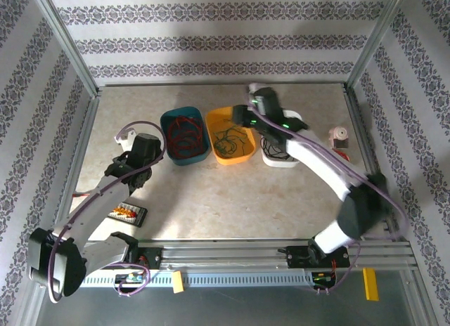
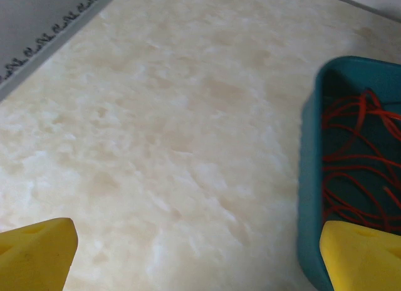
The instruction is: Untangle the cables
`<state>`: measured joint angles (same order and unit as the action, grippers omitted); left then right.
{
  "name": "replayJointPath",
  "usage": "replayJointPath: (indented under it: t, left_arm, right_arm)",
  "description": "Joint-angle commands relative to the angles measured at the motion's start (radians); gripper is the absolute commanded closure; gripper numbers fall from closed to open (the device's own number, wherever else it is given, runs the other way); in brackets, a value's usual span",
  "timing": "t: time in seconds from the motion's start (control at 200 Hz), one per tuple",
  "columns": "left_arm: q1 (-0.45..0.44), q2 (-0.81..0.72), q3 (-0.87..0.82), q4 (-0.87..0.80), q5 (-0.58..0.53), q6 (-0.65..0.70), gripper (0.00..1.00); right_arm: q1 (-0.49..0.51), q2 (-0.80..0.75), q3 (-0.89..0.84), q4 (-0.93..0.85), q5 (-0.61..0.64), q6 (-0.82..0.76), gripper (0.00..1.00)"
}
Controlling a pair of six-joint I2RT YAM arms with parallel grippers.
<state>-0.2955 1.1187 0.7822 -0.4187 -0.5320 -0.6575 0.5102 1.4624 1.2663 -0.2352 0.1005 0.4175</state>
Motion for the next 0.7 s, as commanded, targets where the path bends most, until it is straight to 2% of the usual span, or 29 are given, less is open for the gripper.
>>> replayJointPath:
  t: [0.0, 0.18, 0.195, 0.21, 0.345, 0.49, 0.54, 0.575, 0.635, 0.695]
  left_arm:
    - [0.061, 0.032, 0.012, 0.068, -0.054, 0.099, 0.01]
    - [0.114, 0.069, -0.030, 0.177, -0.226, 0.229, 0.01]
    - [0.114, 0.069, -0.042, 0.200, -0.236, 0.252, 0.01]
    - [0.115, 0.071, -0.052, 0.226, -0.242, 0.273, 0.01]
    - [0.121, 0.101, -0.148, 0.436, -0.183, 0.464, 0.01]
    - [0.127, 0.198, -0.202, 0.548, -0.171, 0.428, 0.01]
    - [0.127, 0.238, -0.229, 0.633, -0.154, 0.428, 0.01]
    - [0.127, 0.262, -0.260, 0.728, -0.143, 0.444, 0.01]
    - [0.128, 0.291, -0.263, 0.799, -0.110, 0.462, 0.01]
    - [0.131, 0.323, -0.288, 0.959, -0.071, 0.522, 0.01]
  right_arm:
    - [-0.035, -0.218, -0.226, 0.065, 0.236, -0.063, 0.36]
    - [-0.140, -0.447, -0.591, 0.220, 0.431, -0.251, 0.14]
    - [-0.148, -0.456, -0.622, 0.242, 0.440, -0.264, 0.05]
    - [-0.155, -0.465, -0.651, 0.272, 0.450, -0.274, 0.02]
    - [-0.220, -0.463, -0.822, 0.459, 0.466, -0.339, 0.01]
    - [-0.277, -0.324, -0.891, 0.633, 0.487, -0.305, 0.02]
    - [-0.294, -0.248, -0.913, 0.769, 0.509, -0.316, 0.01]
    - [-0.291, -0.221, -0.886, 0.769, 0.532, -0.336, 0.02]
    - [-0.309, -0.166, -0.899, 0.909, 0.487, -0.385, 0.01]
    - [-0.337, -0.111, -0.911, 1.050, 0.427, -0.412, 0.02]
